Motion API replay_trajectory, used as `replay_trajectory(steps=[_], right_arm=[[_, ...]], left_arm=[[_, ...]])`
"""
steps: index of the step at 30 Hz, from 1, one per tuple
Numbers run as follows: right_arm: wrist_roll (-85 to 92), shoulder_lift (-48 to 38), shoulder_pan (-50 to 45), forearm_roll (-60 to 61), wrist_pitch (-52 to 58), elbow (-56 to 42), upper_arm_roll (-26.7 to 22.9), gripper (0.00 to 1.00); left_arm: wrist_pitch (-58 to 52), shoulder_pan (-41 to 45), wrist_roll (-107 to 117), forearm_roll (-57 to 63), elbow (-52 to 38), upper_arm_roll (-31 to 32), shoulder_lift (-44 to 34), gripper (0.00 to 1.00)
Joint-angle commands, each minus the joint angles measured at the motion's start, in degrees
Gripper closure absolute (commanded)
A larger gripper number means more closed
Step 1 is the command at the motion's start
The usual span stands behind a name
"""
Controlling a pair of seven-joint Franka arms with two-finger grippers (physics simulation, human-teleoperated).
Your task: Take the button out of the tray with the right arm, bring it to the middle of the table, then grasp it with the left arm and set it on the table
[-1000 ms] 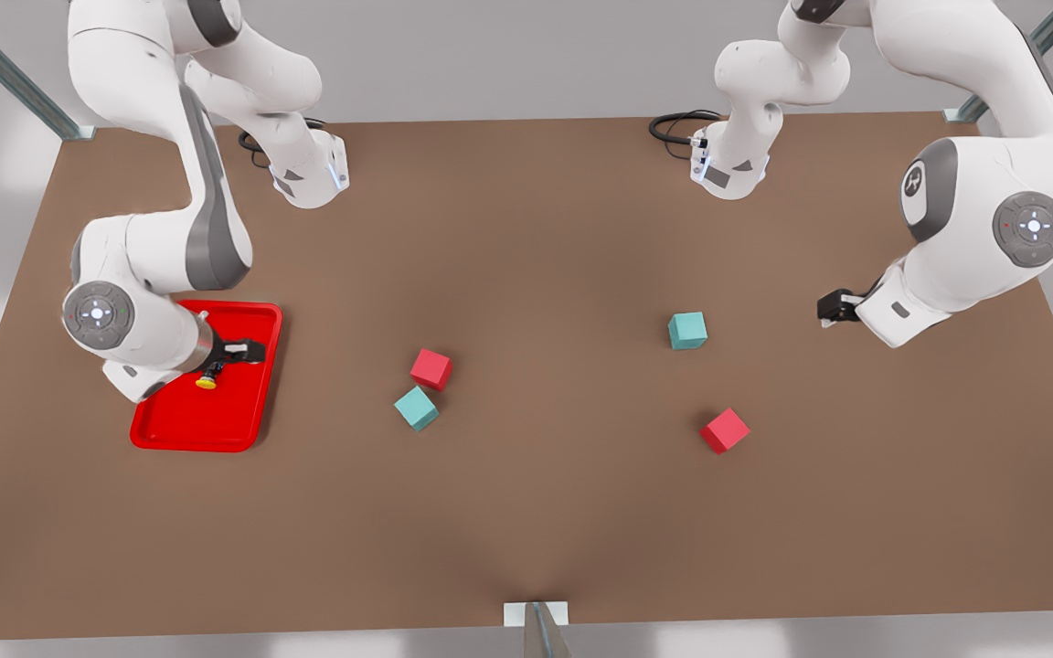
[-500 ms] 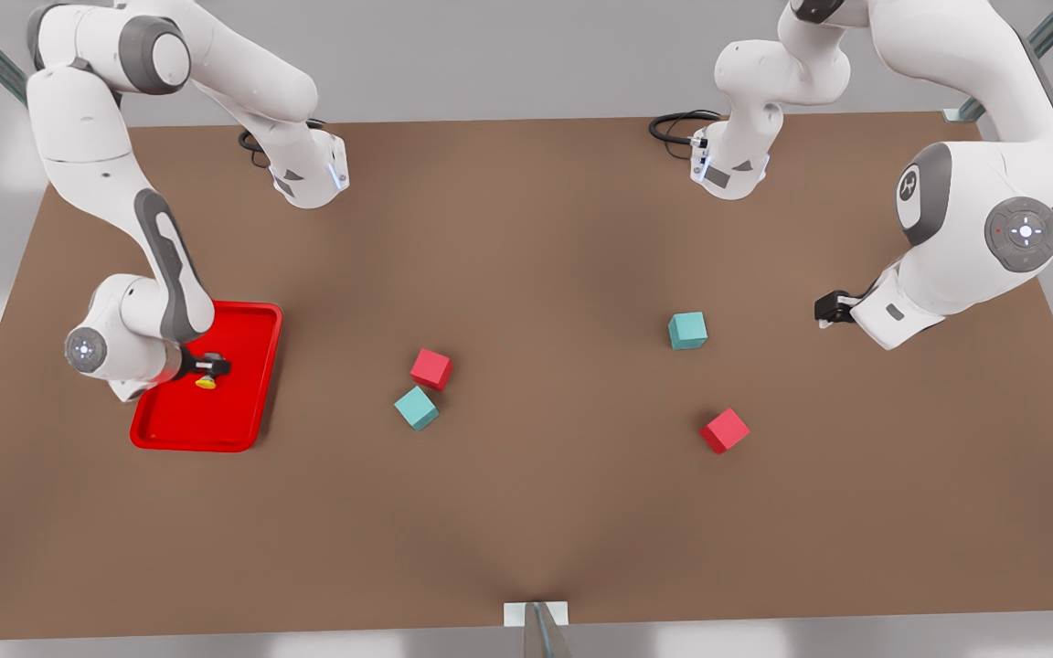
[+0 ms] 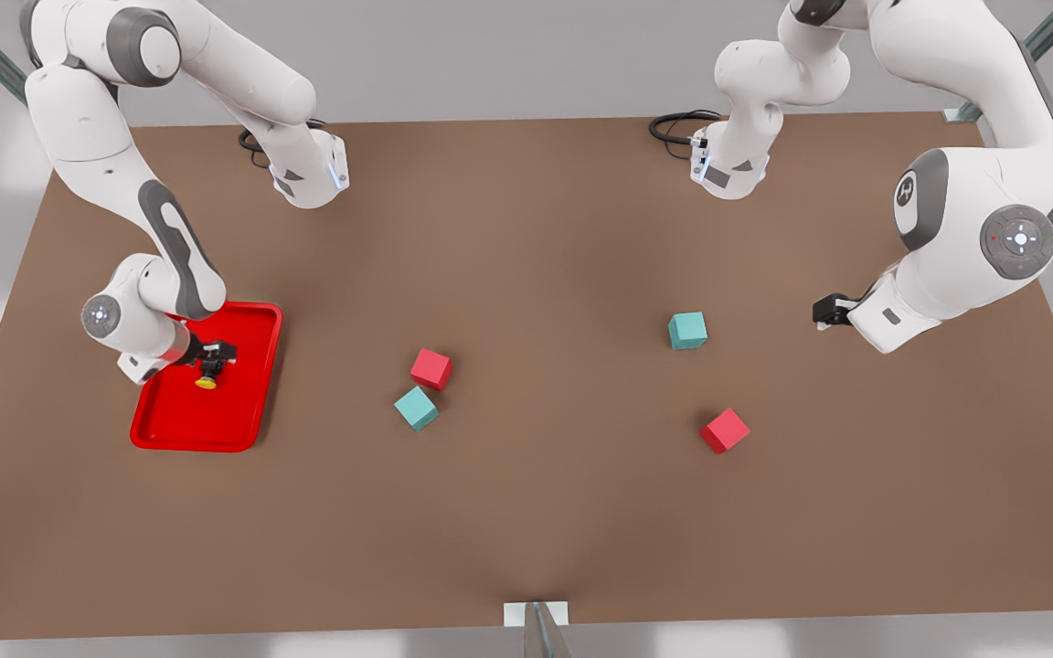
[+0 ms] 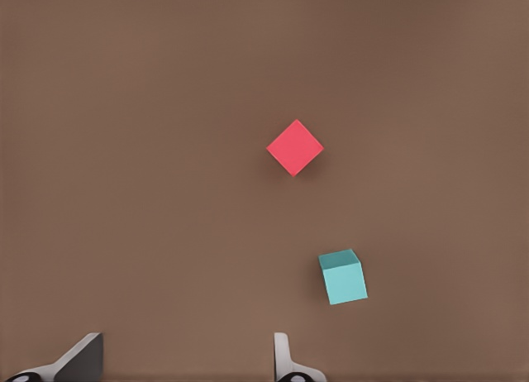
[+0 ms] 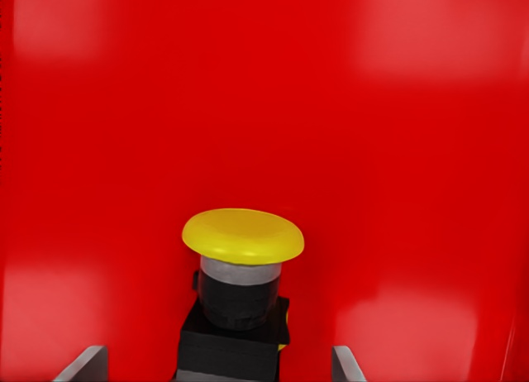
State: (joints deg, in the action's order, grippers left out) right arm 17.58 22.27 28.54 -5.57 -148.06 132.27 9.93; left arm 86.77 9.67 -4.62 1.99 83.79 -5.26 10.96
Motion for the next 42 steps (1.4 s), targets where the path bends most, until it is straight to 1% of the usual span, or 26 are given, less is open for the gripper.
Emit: replay_trajectory(steps=[1,3,6,10,14,15,16,17,18,19,20,21,24,26,27,28,32,35,36,38,42], right_arm=[[8.9,0.0,0.0,0.1,-2.2,0.1,0.1,0.0],[8.8,0.0,0.0,0.1,-2.2,0.1,0.1,0.0],[8.8,0.0,0.1,0.1,-2.3,0.1,0.1,0.1],[8.8,0.1,0.0,0.1,-2.3,0.1,0.0,0.1],[8.8,0.1,0.1,0.1,-2.3,0.1,0.0,0.13],[8.8,0.1,0.0,0.1,-2.3,0.1,0.0,0.17],[8.8,0.1,0.0,0.1,-2.3,0.1,0.0,0.22],[8.8,0.1,0.0,0.1,-2.3,0.1,0.0,0.29],[8.9,0.1,0.0,0.1,-2.3,0.1,0.0,0.31],[9.0,0.1,0.0,0.1,-2.2,0.1,0.0,0.45],[9.0,0.1,0.0,0.1,-2.2,0.1,0.0,0.56],[9.0,0.1,0.0,0.1,-2.2,0.0,0.0,0.59],[9.5,0.1,-0.2,0.1,-2.2,-0.2,0.1,0.61],[9.2,-0.3,-0.9,0.0,0.1,-1.4,0.4,0.61],[8.7,-1.2,-0.2,0.0,3.6,-3.3,2.9,0.61],[8.5,-2.0,-0.9,0.0,6.4,-5.1,3.0,0.61],[6.6,-2.1,-0.9,0.0,14.0,-11.2,7.1,0.61],[-1.8,-2.0,-1.0,0.0,19.1,-14.3,14.0,0.61],[-5.2,-2.0,-1.9,0.0,21.2,-16.5,16.1,0.61],[-10.8,-2.0,-6.4,-0.1,25.3,-20.4,16.3,0.61],[-27.1,-1.4,-16.4,-0.1,26.0,-24.2,16.3,0.61]], left_arm=[[0.0,0.0,-0.1,0.0,0.0,0.0,-0.1,0.0],[0.0,0.0,-0.1,0.0,0.0,0.0,-0.1,0.0],[0.0,0.0,-0.1,0.0,0.0,0.0,-0.1,0.0],[-0.1,0.0,-0.1,0.0,0.0,0.0,-0.1,0.0],[-0.1,0.0,-0.1,0.0,0.0,0.0,-0.1,0.0],[-0.1,0.0,-0.1,0.0,0.0,0.0,-0.1,0.0],[-0.1,0.0,-0.1,0.0,0.0,0.0,-0.1,0.0],[-0.1,0.0,-0.1,0.0,0.0,0.0,-0.1,0.0],[-0.1,0.0,-0.1,0.0,0.0,0.0,-0.1,0.0],[-0.1,0.0,-0.1,0.0,0.0,0.0,-0.1,0.0],[-0.1,0.0,-0.1,0.0,0.0,0.0,-0.1,0.0],[-0.1,0.0,-0.1,0.0,0.0,0.0,-0.1,0.0],[-0.1,0.0,-0.1,0.0,0.0,0.0,-0.1,0.0],[-0.1,0.0,-0.1,0.0,0.0,0.0,-0.1,0.0],[-0.1,0.0,-0.1,0.0,0.0,0.0,-0.1,0.0],[-0.1,0.0,-0.1,0.0,0.0,0.0,-0.1,0.0],[-0.1,0.0,-0.1,0.0,0.0,0.0,-0.1,0.0],[-0.1,0.0,-0.1,0.0,0.0,0.0,-0.1,0.0],[-0.1,0.0,-0.1,0.0,0.0,0.0,-0.1,0.0],[-0.1,0.0,-0.1,0.0,0.0,0.0,-0.1,0.0],[-0.3,0.0,-0.1,0.0,0.0,0.0,-0.1,0.0]])
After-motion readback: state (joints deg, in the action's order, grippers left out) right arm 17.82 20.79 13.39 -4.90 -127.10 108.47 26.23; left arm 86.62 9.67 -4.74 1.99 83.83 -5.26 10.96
